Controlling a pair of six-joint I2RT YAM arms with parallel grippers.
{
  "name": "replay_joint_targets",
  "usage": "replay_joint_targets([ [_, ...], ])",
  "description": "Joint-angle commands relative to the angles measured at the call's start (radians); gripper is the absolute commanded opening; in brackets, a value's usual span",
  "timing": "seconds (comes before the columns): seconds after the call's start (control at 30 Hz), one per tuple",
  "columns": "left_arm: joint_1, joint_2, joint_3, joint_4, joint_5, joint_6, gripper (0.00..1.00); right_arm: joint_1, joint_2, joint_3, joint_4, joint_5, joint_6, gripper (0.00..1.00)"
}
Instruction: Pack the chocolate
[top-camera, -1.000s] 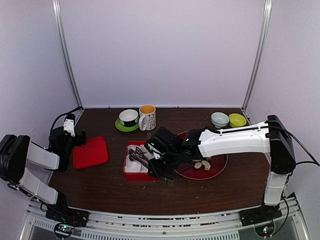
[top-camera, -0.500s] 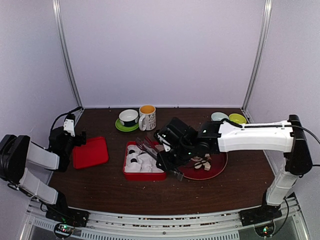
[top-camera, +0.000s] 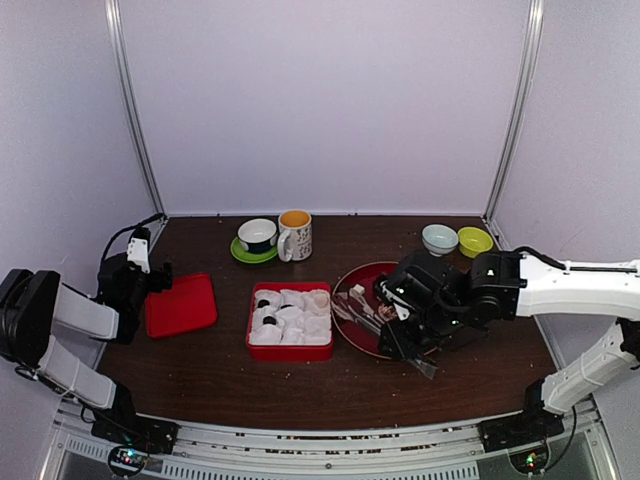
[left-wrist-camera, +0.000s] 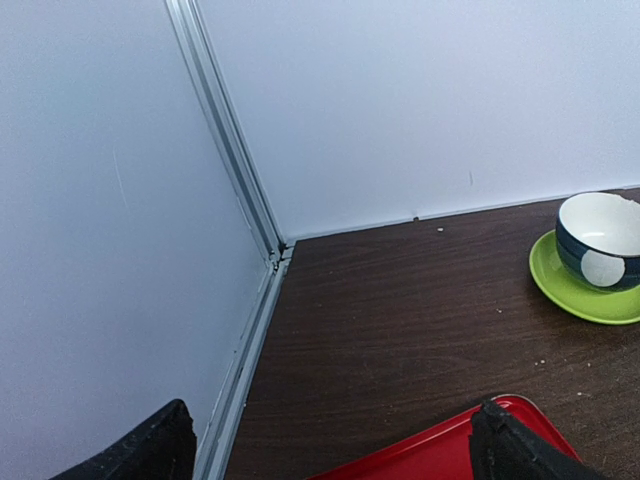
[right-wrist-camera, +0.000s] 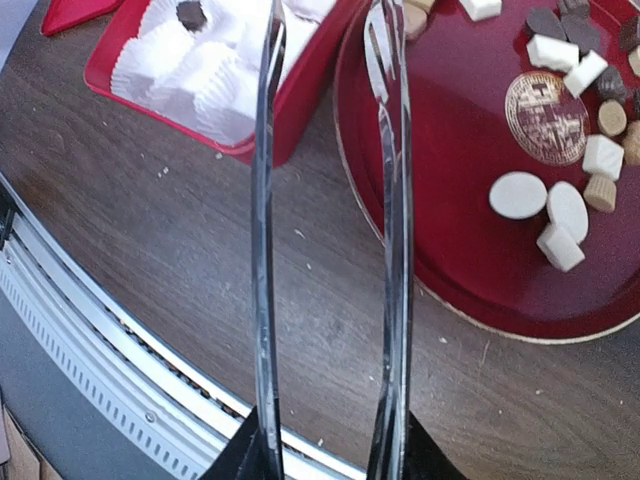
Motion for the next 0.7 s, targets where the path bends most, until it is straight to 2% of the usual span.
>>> replay_joint_targets([
  [0.0,0.006,0.006,-0.005,0.066,0.012,-0.004,0.98,-0.001,-0.102,-0.085,-0.084,-0.026,0.067,0.36],
  [0.2,0.006,0.006,-0.005,0.066,0.012,-0.004,0.98,-0.001,-0.195,-0.189,-0.121,-0.062,0.129,0.38],
  [0.5,0.006,0.006,-0.005,0.066,0.013,-0.004,0.98,-0.039,-0.308,-0.347,-0.037,-0.117,0.221,0.42],
  [0.67,0.006,0.005,-0.004,0.066,0.012,-0.004,0.98,-0.067,-0.324,-0.374,-0.059,-0.093,0.226,0.43],
])
